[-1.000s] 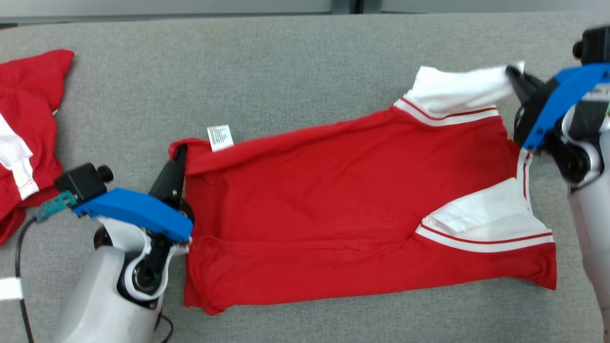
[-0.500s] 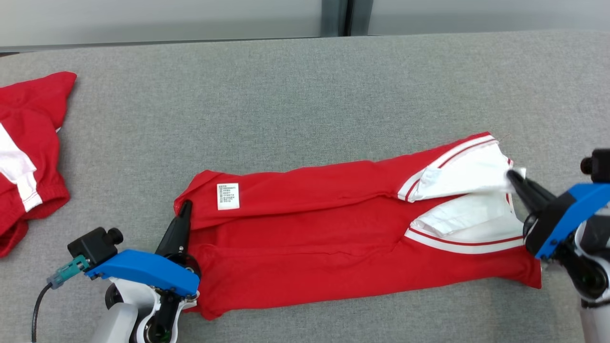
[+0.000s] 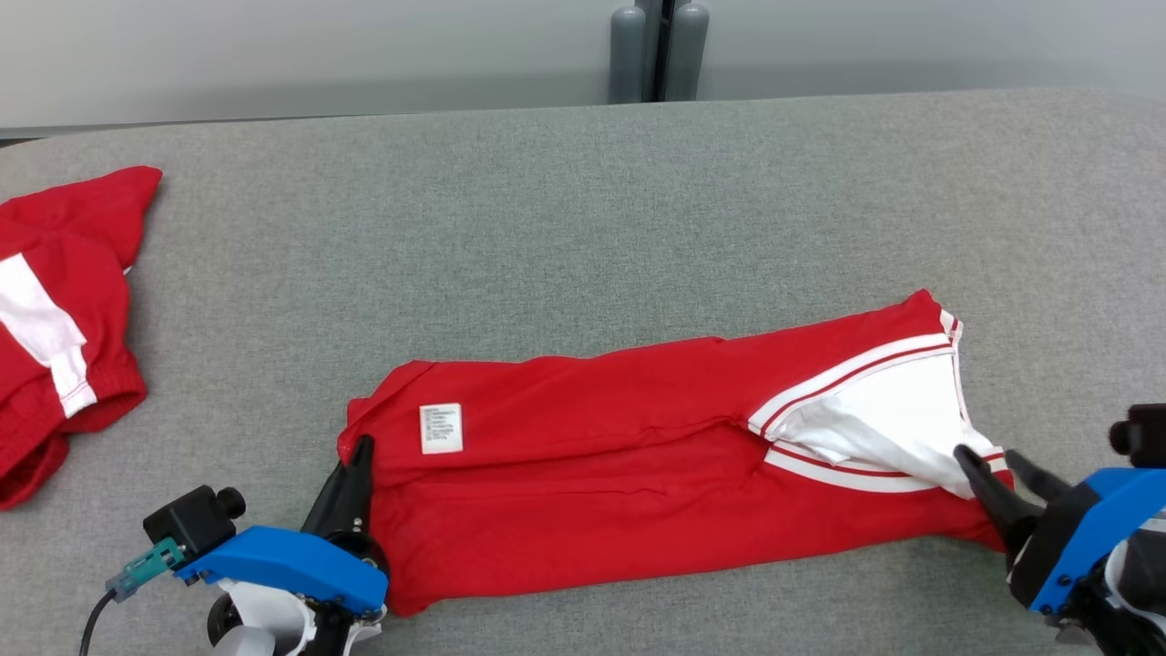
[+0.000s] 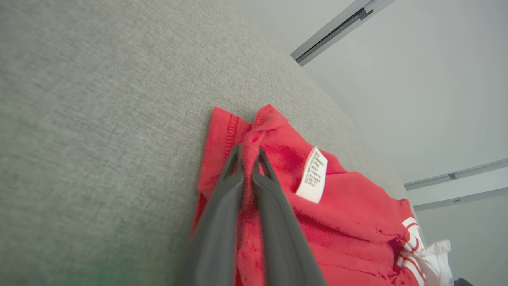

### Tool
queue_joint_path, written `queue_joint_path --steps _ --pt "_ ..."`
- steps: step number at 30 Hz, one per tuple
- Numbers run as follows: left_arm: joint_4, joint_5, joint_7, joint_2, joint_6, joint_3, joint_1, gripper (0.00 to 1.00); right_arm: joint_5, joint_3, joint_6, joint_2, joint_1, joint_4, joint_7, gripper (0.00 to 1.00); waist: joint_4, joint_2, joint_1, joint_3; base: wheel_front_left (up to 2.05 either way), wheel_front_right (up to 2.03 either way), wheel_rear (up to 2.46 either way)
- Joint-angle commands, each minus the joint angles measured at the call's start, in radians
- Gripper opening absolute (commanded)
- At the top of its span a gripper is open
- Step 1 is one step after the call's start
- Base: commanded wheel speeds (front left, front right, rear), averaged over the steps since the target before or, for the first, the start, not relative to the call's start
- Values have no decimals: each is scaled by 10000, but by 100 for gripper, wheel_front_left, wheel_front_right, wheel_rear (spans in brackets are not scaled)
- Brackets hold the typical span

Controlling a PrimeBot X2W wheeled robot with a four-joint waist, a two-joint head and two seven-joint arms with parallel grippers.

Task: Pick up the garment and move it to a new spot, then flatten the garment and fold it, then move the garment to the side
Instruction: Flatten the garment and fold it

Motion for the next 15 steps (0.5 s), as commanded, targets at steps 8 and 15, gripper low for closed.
queue_joint_path --steps 8,15 --pt "-142 1262 -1548 475 73 86 134 100 -783 -921 7 474 -58 -569 -225 100 86 0 1 -235 0 0 0" --pt "-179 3449 -2081 925 510 179 -441 100 -1652 -1238 7 690 -867 153 468 100 331 0 1 -420 0 0 0"
